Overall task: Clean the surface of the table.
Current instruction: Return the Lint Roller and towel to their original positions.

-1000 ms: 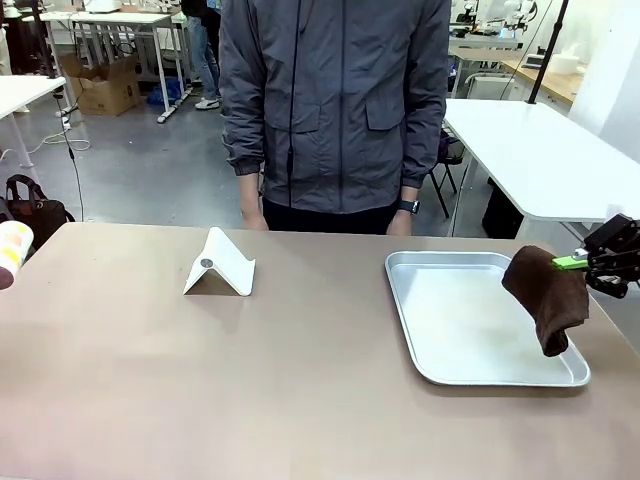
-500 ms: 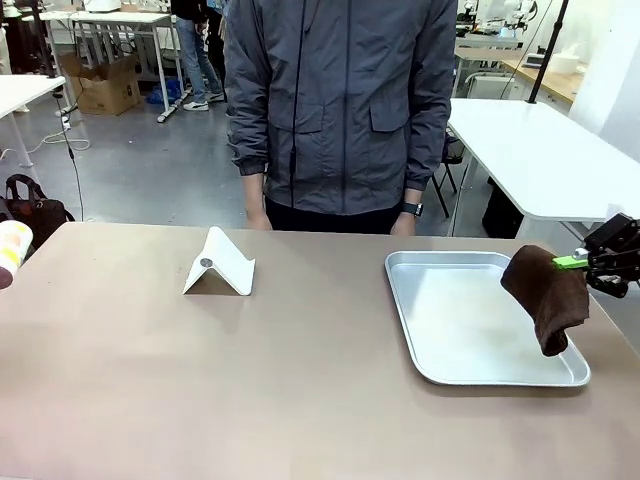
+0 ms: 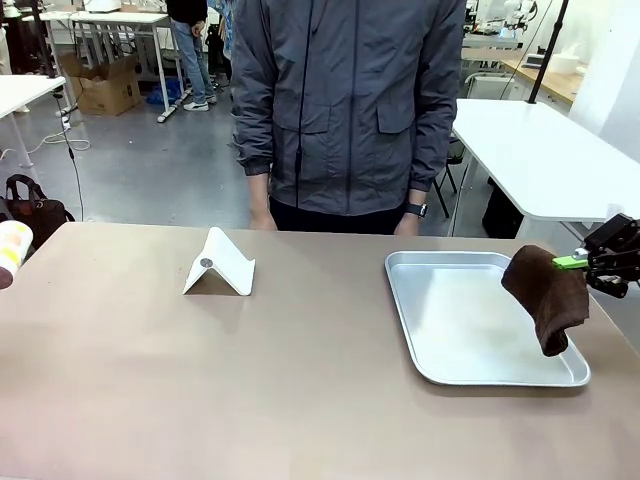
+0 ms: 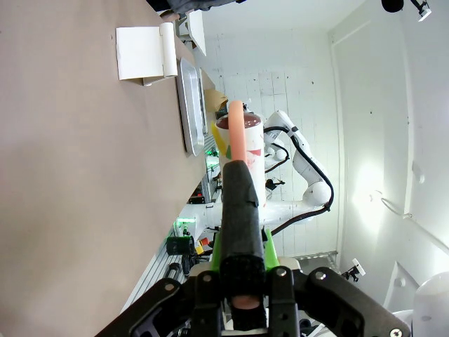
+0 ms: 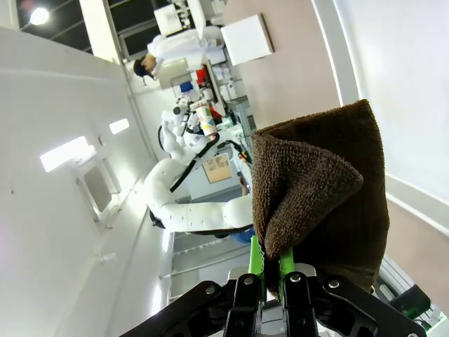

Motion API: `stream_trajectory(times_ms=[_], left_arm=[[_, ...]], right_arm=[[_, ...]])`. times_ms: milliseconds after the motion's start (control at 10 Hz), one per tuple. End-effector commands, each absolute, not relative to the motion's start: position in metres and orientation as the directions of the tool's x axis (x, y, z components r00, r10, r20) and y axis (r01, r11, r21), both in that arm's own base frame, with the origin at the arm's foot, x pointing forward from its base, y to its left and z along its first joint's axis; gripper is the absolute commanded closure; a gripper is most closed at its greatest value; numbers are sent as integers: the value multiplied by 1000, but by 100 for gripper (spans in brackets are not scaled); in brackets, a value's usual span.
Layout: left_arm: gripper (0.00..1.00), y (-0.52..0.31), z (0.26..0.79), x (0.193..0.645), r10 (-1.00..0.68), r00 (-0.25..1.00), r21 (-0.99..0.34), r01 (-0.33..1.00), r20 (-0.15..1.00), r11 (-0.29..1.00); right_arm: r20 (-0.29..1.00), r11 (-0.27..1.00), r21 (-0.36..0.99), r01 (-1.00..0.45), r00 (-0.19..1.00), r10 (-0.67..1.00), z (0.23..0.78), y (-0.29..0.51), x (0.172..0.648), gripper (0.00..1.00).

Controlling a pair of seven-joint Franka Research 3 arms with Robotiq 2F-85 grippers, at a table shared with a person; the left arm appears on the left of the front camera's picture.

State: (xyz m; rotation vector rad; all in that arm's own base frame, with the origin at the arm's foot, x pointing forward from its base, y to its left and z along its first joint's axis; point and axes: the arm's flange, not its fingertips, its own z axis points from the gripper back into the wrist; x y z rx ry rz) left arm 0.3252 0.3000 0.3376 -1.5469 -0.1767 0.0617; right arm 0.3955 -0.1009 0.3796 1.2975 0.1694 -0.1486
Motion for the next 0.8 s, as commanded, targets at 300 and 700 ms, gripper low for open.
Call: stream_trajectory(times_ms=[300, 700], left_arm=[[78, 276, 373, 337, 192, 976, -995, 98, 99, 17], [78, 149, 476, 391, -145, 987, -962, 100, 64, 253]], right_arm=[[-151, 295, 945, 141, 988, 10, 399, -67, 428, 91], [-88, 407, 907, 107, 994, -66, 431, 73, 505, 91]])
